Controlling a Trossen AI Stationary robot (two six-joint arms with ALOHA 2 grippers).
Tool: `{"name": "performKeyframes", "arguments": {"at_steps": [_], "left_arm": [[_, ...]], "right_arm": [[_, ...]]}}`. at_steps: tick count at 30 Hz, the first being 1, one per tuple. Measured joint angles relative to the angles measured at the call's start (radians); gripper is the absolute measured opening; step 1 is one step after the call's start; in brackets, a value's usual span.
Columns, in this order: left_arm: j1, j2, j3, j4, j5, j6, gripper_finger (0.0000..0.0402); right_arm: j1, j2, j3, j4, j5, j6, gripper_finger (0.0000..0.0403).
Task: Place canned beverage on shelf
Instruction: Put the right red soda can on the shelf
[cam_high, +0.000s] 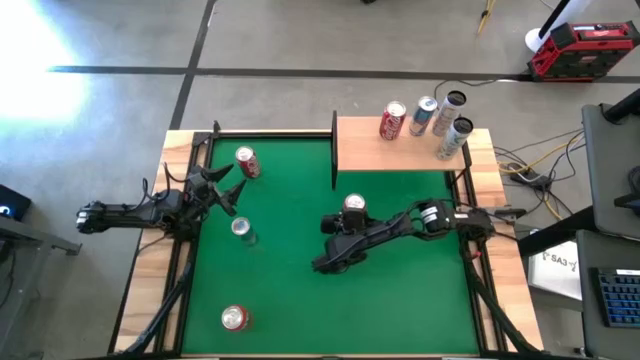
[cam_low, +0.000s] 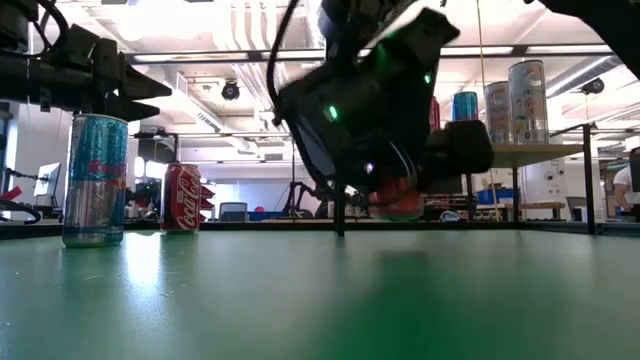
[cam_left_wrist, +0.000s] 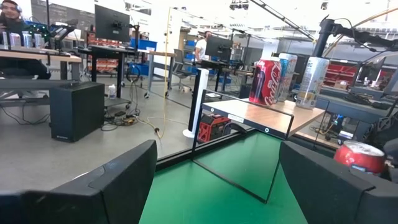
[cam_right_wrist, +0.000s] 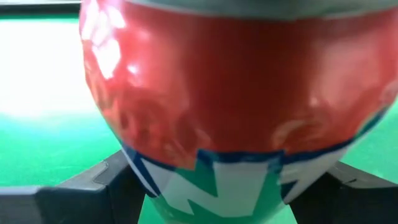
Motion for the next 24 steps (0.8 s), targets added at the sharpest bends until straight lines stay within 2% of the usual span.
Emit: {"name": "performKeyframes", "arguments": {"at_steps": [9,17,24], "left_arm": [[0.000,0.002,0.000,-0.001,0.000,0.000,0.0324],[0.000,0.002,0.000,0.000,0.000,0.000,0.0324],[0.000,0.002,0.000,-0.001,0.000,0.000,0.0324]], "right_arm": [[0.000,-0.145,0.001,-0.002,-0.016,-0.153,0.0286],[-0.048,-0.335,-0.049,-0.002,0.073,-0.370,0.0286],[-0.123,-0.469,-0.069,-0.004,0.150,-0.449,0.0296]]}}
